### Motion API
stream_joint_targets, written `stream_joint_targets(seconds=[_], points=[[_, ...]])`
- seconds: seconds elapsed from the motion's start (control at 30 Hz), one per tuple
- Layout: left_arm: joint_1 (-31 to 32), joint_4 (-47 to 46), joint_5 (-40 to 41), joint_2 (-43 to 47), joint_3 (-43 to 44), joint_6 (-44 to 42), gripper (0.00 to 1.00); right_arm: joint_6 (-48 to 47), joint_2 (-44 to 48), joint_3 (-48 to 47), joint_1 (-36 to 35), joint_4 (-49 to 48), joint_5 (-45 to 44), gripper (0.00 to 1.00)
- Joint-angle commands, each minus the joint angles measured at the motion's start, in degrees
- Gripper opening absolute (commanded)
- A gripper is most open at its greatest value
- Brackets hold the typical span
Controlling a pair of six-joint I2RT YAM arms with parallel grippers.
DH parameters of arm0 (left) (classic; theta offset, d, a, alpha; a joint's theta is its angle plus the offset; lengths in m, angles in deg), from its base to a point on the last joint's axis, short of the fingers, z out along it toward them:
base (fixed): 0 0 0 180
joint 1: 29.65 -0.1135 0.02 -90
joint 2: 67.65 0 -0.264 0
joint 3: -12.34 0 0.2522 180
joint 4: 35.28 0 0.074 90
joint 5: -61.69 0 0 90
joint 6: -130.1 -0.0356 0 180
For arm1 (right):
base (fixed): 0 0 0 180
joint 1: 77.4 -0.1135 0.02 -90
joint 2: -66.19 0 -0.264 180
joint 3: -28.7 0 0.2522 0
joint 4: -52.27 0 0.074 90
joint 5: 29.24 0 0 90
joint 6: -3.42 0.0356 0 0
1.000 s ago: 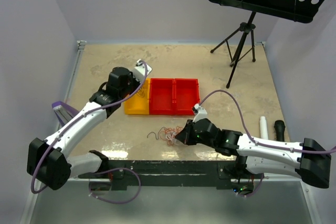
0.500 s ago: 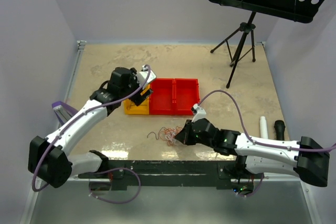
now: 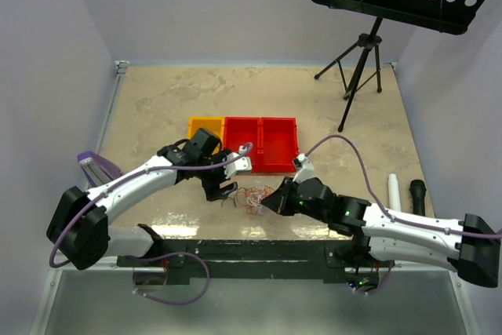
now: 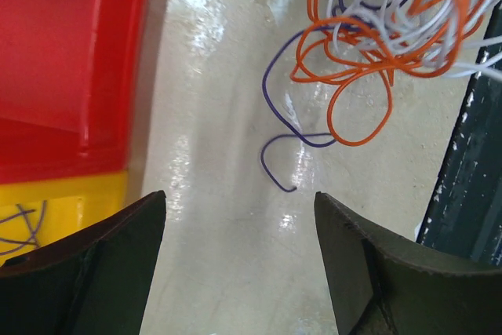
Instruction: Untangle the cables
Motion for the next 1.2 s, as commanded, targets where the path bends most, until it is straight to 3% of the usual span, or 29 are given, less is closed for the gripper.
stream_joint_targets(seconds=[0.0,0.27,0.6,0.97,1.07,1.17], points=[[0.3,-0.6,-4.5,-1.3,0.3,-2.7,0.80,3.0,6.2,2.3,-0.2,-4.2,0.5,0.00],[0.3,1.6,-12.0,1.7,0.2,-8.9,0.88,3.5,8.5,3.5,-0.4,-5.6,1.4,0.00],[-2.3,3.6,-20.6,4.3,2.1,-11.9,0.89,3.9,12.3,2.1,-0.3,-8.1,1.7,0.00],[-4.9,0.2,-30.0,2.6,6.6,-5.7,0.85,4.4,14.3,-0.1,-0.2,-10.6,2.8,0.00],[-5.1,0.4,-31.2,2.5,7.3,-5.8,0.77,4.4,14.4,-0.3,-0.2,-11.0,2.7,0.00],[-5.2,2.8,-30.3,2.5,7.3,-9.1,0.53,4.7,15.8,-0.3,-0.2,-10.9,2.0,0.00]])
